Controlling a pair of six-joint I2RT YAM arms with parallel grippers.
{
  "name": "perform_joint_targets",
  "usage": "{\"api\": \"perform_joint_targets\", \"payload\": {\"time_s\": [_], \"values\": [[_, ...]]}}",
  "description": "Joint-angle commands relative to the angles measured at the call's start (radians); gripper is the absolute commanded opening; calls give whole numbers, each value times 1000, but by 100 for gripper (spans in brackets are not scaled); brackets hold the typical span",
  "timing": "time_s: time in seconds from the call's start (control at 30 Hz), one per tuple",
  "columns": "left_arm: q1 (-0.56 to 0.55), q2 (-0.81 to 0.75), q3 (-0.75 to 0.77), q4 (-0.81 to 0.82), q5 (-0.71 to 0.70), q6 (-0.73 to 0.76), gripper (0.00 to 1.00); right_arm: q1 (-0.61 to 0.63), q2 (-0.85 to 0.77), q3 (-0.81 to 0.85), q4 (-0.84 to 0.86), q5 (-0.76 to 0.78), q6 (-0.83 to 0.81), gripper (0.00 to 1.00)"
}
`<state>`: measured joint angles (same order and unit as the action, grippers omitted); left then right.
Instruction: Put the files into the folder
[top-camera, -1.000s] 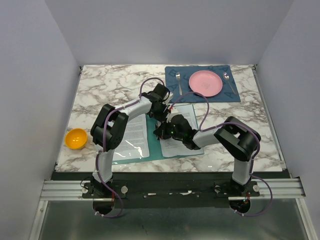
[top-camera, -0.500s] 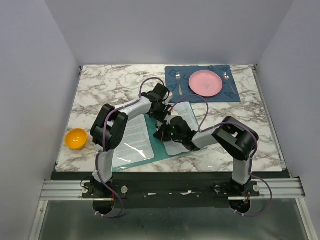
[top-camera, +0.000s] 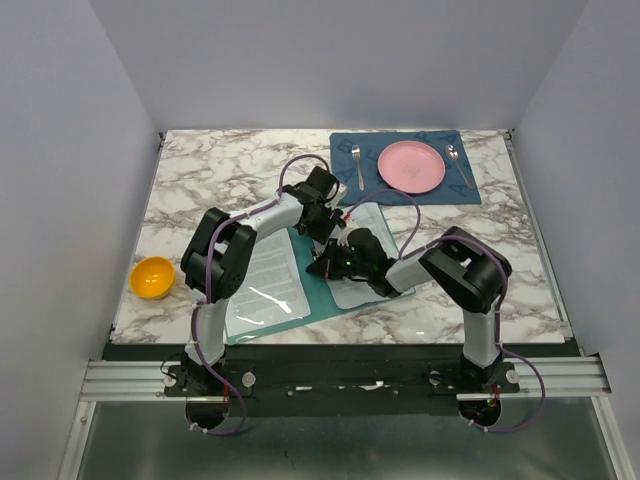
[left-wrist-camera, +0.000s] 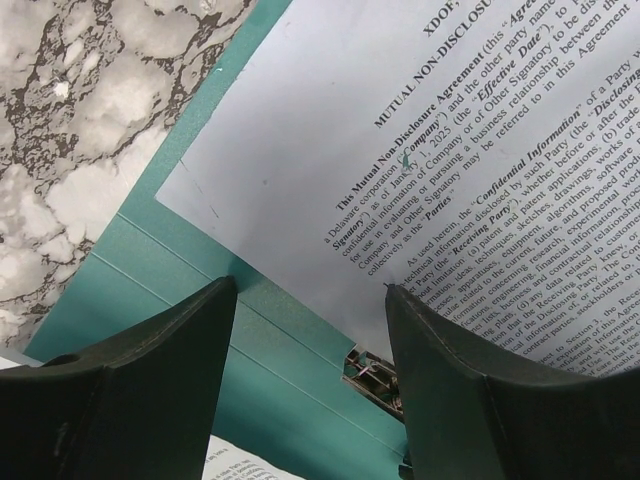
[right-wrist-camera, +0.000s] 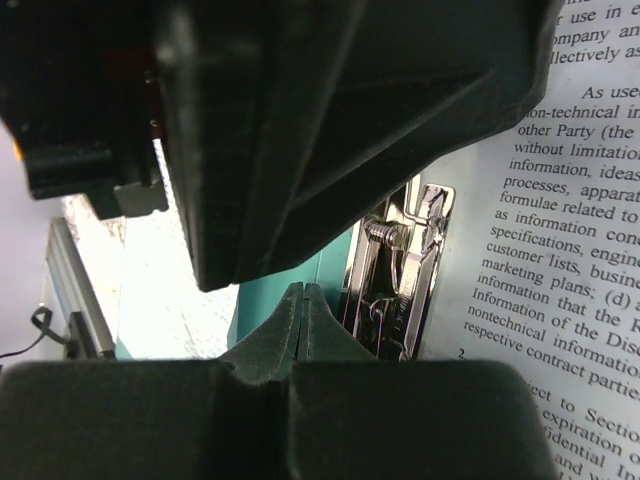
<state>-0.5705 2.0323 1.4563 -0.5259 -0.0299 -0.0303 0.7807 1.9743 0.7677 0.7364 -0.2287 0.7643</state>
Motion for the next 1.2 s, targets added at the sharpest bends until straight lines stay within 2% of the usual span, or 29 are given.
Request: {"api": "perform_joint_targets", "payload": {"time_s": [0.0,0.3,0.7,0.97,1.17], "values": [[11,35,-54,-95,-56,53,72,-40,123,-48,-250,86,-40,0],[11,32,-54,-102,-47,53,70,-44,175,-73,-244,92,38,0],[11,12,-70,-108,-31,70,66,-49,258,-91,-232,83,222,0],[11,8,-45,-118,-16,73,66,-57,290,-149,-68,35,297,0],[14,-26,31,-163,13,75,66,-58,233,-137,24,-11,265,1]]}}
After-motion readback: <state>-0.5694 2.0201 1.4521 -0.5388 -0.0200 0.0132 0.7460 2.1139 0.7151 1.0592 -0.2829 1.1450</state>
